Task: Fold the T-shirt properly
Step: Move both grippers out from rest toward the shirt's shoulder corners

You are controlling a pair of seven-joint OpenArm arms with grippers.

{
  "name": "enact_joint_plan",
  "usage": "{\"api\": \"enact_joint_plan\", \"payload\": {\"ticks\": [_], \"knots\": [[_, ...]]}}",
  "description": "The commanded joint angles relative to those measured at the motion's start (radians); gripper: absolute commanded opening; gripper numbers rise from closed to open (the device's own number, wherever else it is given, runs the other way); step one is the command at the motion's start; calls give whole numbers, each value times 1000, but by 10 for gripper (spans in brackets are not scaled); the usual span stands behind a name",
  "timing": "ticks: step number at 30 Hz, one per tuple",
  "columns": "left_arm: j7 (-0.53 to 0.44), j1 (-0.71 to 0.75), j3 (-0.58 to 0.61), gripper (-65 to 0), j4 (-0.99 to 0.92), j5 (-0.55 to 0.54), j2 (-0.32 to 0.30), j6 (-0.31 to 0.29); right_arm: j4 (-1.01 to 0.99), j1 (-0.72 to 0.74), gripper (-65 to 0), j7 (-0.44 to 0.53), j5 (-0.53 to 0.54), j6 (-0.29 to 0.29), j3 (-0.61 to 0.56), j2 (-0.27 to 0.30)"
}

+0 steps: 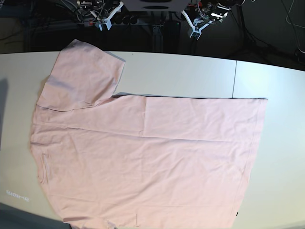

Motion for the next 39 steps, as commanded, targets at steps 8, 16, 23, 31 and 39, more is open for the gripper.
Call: {"api": "enact_joint_plan", "payload": {"ticks": [8, 16, 23, 31, 39], "knots": [[-34, 37, -1, -486, 54, -3, -21, -32, 63, -62, -410, 0, 17, -43, -2, 32], [-42, 59, -1, -486, 67, -2, -21, -31, 166, -137, -410, 0, 24, -37, -2, 32], [-49, 154, -1, -486, 236, 35, -45, -52, 292, -230, -410, 0, 24, 6, -2, 34], [-64, 359, -1, -486, 666, 26, -158, -116, 522, -372, -410, -38, 179, 50, -37, 104], [-54, 547, -3, -486, 1085, 25, -287, -114, 831, -568, -410, -89, 254, 50, -42, 227]]}}
